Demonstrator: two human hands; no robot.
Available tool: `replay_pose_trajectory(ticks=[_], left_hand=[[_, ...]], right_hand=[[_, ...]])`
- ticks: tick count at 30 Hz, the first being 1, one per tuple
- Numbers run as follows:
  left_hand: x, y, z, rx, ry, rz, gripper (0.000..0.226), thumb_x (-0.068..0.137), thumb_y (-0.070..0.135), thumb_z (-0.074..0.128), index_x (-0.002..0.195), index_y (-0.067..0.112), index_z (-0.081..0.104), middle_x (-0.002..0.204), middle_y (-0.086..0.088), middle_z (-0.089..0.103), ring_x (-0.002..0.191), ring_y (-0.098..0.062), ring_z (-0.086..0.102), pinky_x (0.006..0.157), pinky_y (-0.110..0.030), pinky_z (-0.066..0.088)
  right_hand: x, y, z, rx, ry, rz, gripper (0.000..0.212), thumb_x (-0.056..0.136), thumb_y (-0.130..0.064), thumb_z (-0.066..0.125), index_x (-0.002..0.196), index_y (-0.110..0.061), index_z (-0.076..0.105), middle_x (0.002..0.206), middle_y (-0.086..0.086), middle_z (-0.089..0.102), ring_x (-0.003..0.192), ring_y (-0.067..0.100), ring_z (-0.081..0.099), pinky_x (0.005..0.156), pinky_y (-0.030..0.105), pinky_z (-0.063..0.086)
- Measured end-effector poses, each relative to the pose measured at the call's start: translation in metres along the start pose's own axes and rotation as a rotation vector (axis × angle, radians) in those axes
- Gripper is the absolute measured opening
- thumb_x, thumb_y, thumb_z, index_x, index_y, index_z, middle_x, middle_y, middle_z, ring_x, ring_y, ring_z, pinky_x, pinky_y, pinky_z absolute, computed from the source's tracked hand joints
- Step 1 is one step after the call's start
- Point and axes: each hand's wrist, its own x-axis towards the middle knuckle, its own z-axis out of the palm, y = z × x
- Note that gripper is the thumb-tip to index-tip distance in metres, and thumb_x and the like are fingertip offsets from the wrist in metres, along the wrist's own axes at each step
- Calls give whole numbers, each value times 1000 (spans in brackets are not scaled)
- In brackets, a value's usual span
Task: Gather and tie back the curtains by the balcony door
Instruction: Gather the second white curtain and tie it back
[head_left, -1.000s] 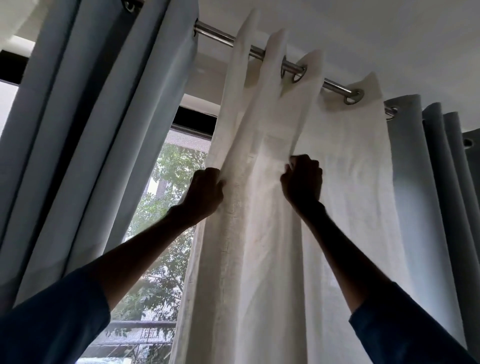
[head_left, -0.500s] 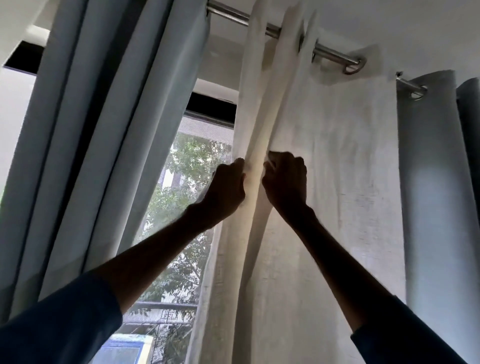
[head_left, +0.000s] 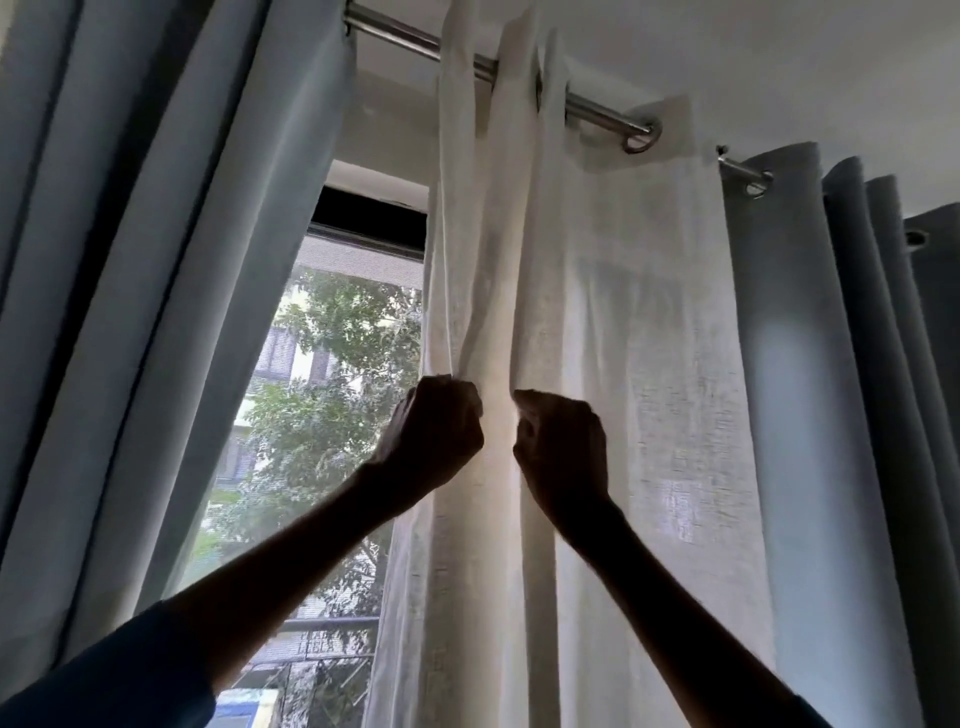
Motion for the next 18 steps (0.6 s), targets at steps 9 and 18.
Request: replay_pose_trajectory(ticks=[9,18], left_hand=[[38,16,2,-140,-114,-277,50,82,29,65,44,9,40,47,-5,40,56,-24,44,58,-32,45],[37,6,-2,-81,-149,-226,48,87,16,67,49,9,39,48,-4,32,43,-16,32,50,-28,38]], right_hand=[[-13,-4,-18,221,-255,-144,23,99,-40,59,93,-24,74,88,-11,76,62,8,66,63,21,46],[43,101,-34,146,-19,605,108,73,-69,75,144,4,38,149,20,43,141,34,38,117,47,34]])
